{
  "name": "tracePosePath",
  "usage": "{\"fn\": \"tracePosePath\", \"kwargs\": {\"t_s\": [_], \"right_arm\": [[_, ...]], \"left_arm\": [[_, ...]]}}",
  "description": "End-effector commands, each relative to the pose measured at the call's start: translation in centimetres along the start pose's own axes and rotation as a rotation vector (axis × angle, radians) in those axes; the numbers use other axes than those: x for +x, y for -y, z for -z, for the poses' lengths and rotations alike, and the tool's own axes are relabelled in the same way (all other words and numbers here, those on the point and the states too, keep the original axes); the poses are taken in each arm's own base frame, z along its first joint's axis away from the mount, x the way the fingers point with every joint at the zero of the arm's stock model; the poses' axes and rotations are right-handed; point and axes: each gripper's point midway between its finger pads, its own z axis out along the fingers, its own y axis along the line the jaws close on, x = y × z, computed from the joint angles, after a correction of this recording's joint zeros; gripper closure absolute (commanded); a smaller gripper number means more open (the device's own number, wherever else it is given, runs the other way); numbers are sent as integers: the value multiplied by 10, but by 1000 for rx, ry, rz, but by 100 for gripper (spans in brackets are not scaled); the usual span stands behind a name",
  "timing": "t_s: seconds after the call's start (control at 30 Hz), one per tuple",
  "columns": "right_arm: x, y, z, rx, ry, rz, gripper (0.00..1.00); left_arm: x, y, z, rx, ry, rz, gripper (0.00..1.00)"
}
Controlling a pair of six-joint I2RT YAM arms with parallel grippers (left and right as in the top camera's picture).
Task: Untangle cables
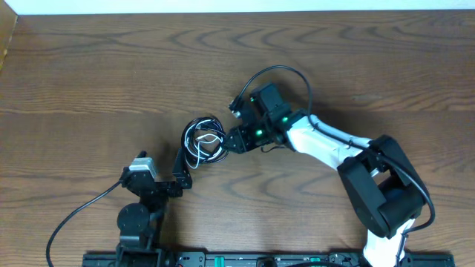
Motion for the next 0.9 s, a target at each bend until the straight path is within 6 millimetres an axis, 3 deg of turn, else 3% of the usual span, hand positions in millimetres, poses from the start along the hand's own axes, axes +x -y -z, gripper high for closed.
{"fn": "tracePosePath", "kwargs": {"t_s": [0.0,0.2,0.5,0.63,0.77,0.87], "right_arm": [[-4,18,-3,142,45,-26,68],[1,22,-4,172,32,-33,67],[17,28,-2,201,-29,-71,67],[24,31,-1,214,-51,-86,68],[26,31,-1,216,-60,-73,69],[28,32,-1,219,-68,-78,69]], "left_arm": [[20,16,-2,77,-160,84,2],[2,35,-18,104,-367,118,2],[-42,48,-80,14,-732,136,2],[-17,41,-102,-14,-848,136,2],[27,27,-103,-73,-1001,152,2],[47,22,-103,-95,-1072,162,1]]}}
